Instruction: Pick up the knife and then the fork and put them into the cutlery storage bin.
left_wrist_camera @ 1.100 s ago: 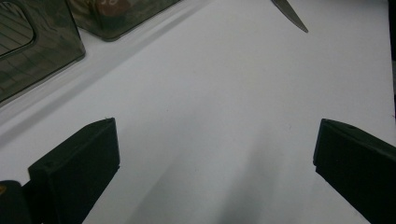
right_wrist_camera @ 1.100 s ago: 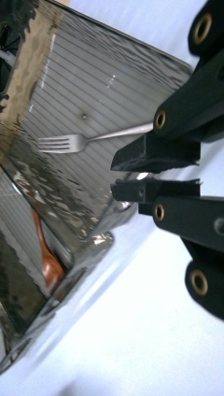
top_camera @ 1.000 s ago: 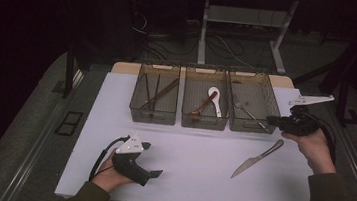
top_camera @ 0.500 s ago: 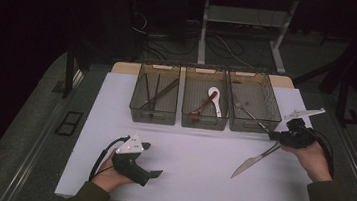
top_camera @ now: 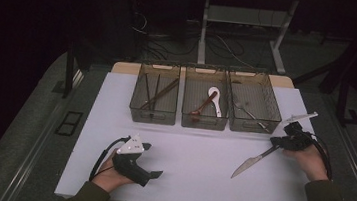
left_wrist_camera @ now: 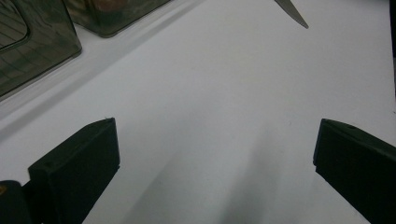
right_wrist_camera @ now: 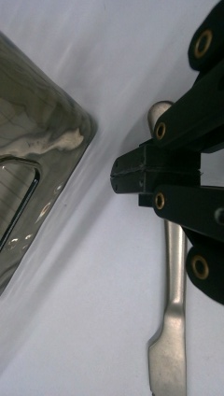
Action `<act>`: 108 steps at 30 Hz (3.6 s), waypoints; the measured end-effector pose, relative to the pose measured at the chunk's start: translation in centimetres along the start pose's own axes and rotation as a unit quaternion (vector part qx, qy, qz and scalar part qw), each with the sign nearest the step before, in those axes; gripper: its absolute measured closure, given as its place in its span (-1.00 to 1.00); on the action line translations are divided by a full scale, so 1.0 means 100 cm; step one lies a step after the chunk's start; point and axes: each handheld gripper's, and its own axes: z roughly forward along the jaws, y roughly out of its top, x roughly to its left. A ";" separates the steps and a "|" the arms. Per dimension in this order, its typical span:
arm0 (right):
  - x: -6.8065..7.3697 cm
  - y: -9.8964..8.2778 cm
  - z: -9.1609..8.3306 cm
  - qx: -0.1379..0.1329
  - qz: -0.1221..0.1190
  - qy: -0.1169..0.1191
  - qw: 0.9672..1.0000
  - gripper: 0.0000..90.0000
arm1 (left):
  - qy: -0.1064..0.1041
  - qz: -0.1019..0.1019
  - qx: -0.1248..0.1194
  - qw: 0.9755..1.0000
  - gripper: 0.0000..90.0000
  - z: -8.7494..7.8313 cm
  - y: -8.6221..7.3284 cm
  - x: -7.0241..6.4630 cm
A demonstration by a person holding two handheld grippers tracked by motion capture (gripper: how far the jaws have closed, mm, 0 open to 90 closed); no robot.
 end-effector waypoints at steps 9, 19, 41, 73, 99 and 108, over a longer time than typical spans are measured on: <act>0.002 -0.001 0.003 0.010 -0.011 -0.005 1.000 0.99 | -0.001 -0.001 0.001 1.000 -1.00 0.000 0.000 0.000; 0.001 -0.009 -0.004 0.020 -0.003 0.001 1.000 0.99 | -0.001 0.000 0.000 1.000 -1.00 0.000 0.000 0.000; 0.013 -0.038 -0.025 0.040 -0.011 0.026 0.999 0.99 | -0.003 0.001 0.003 1.000 -1.00 0.001 0.000 0.000; 0.052 -0.020 -0.043 0.107 -0.207 0.059 0.971 0.45 | -0.006 0.002 0.006 1.000 -1.00 0.002 0.000 -0.001; 0.081 0.008 -0.006 0.236 -0.330 0.067 0.911 0.68 | -0.009 0.004 0.012 1.000 -1.00 0.004 -0.001 -0.002; 0.081 0.011 -0.004 0.246 -0.338 0.074 0.906 0.77 | -0.011 0.004 0.012 1.000 -1.00 0.005 -0.001 -0.002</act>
